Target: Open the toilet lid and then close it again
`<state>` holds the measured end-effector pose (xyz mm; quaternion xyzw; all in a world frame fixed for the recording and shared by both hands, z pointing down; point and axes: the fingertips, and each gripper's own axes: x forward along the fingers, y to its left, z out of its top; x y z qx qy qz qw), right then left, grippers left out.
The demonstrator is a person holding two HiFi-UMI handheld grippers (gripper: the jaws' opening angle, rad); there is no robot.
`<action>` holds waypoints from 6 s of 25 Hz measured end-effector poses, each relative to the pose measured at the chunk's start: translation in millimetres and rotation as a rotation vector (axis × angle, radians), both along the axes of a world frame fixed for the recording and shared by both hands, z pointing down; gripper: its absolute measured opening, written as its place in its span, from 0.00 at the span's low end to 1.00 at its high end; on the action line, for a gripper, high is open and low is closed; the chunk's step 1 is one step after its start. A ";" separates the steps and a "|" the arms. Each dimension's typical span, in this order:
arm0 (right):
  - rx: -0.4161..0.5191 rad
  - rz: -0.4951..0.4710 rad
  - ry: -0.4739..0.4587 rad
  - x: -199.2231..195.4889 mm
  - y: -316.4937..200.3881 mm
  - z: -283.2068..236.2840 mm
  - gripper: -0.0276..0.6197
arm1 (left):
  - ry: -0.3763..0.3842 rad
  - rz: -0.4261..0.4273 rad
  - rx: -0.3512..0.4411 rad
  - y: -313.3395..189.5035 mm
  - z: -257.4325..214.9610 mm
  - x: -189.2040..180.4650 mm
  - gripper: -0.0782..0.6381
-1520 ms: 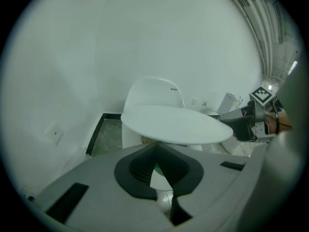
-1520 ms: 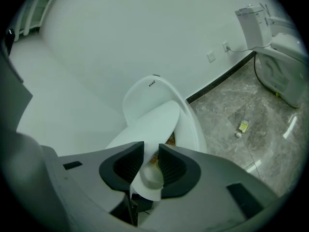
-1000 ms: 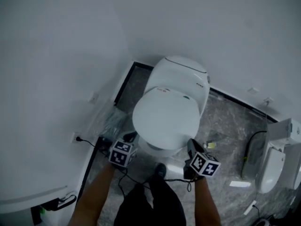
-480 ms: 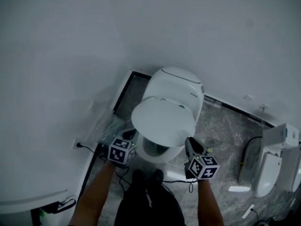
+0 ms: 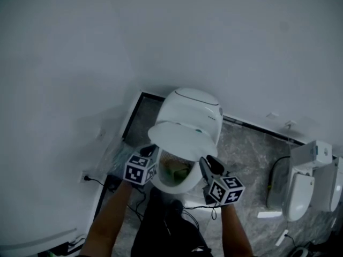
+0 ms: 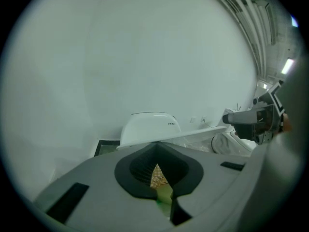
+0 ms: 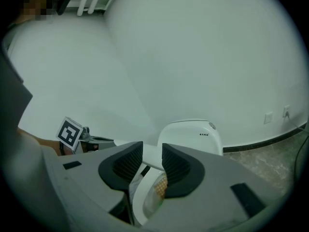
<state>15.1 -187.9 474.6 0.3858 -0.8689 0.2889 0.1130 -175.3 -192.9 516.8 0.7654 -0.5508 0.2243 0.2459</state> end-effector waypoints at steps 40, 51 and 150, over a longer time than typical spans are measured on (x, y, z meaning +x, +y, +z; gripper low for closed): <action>0.042 0.245 -0.091 9.9 -137.7 -44.6 0.23 | 0.064 0.144 0.056 -147.6 -38.9 28.1 0.12; 0.039 0.149 -0.088 10.9 -180.1 -47.9 0.23 | 0.027 0.047 0.049 -180.7 -42.4 30.6 0.12; 0.315 -0.737 0.353 16.0 -81.1 15.0 0.16 | 0.038 -0.482 0.045 -11.9 -30.1 111.4 0.12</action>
